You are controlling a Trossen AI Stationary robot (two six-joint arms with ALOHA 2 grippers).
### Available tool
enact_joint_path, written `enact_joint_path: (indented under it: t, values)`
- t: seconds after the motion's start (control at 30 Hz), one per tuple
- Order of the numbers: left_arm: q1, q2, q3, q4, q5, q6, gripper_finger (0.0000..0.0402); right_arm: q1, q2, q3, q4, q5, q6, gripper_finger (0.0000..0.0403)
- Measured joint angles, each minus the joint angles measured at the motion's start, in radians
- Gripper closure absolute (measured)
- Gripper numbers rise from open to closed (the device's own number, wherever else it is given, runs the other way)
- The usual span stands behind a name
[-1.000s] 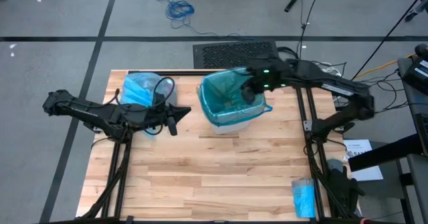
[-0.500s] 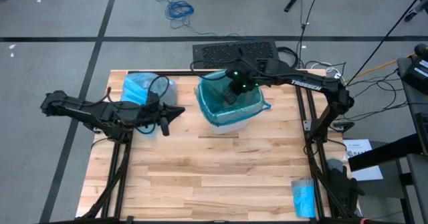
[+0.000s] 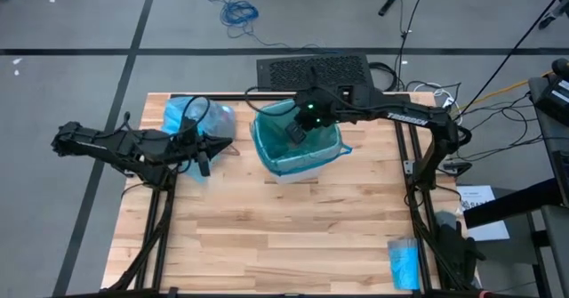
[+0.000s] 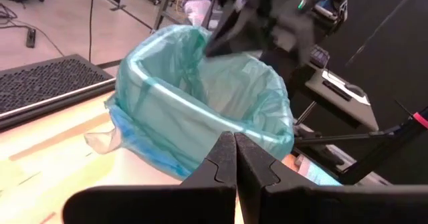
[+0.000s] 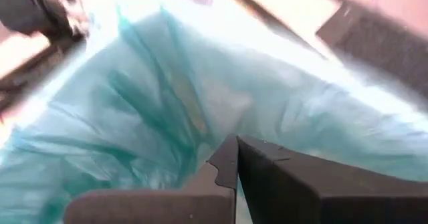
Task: Place trash/remove bag and relplace
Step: Insert the new blue trash bag into the white trash bin
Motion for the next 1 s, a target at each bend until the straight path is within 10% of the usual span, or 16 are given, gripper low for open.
enact_joint_path:
  t: [1.0]
  values:
    - [0.000,-0.002,0.000,-0.012,0.051,0.004,0.0402,0.005,0.331,0.032,-0.071,-0.076,0.059,0.0403]
